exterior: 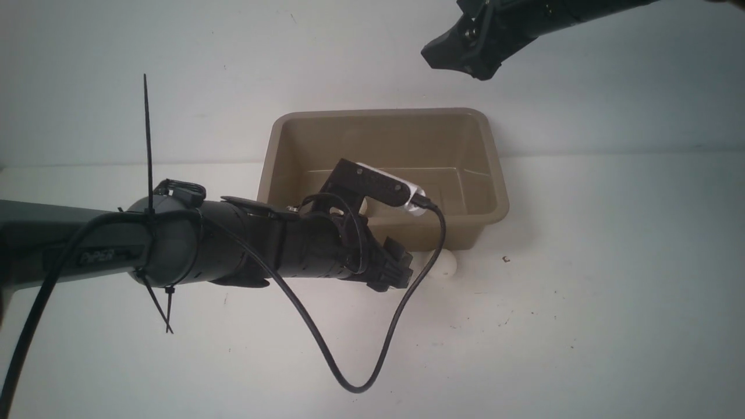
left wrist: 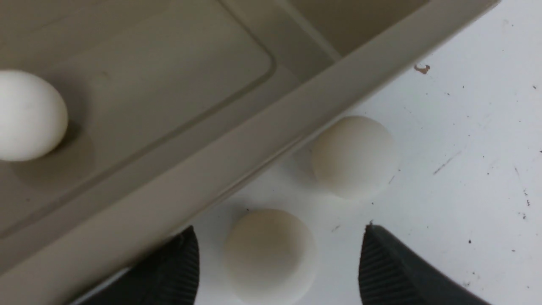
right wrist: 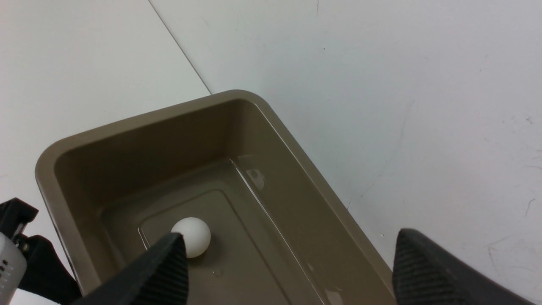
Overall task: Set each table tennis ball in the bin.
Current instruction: Use the left arm to clamp the table tennis ball closest to it, then use the left arm to put the table tennis ball into the box, then use the right arm to clamp the table tennis ball closest to it
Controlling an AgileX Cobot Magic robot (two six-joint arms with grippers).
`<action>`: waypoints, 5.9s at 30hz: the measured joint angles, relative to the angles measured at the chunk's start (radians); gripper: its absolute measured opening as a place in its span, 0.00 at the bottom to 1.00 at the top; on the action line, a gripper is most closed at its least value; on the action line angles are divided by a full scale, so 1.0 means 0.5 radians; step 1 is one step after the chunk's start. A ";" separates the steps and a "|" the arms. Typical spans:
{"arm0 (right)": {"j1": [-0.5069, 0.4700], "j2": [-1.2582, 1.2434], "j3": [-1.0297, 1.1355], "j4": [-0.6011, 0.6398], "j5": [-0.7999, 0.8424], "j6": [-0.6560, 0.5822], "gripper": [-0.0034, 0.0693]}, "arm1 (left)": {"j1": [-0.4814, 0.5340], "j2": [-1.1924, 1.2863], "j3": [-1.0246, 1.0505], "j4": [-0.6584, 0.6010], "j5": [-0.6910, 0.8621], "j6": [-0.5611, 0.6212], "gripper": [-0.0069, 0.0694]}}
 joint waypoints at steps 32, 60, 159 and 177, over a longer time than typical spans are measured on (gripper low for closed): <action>0.000 0.000 0.000 -0.003 -0.004 -0.045 0.86 | -0.165 0.211 -0.180 -0.027 -0.308 -0.018 0.69; 0.000 0.000 0.002 -0.025 -0.040 -0.088 0.86 | -0.253 0.192 -0.145 -0.038 -0.365 0.106 0.51; 0.000 -0.159 0.091 -0.492 0.831 1.138 0.86 | 0.095 -1.300 0.411 0.154 -0.354 0.086 0.66; 0.240 0.139 0.804 -0.414 0.228 1.207 0.86 | 0.095 -1.429 0.455 -0.040 -0.629 0.458 0.66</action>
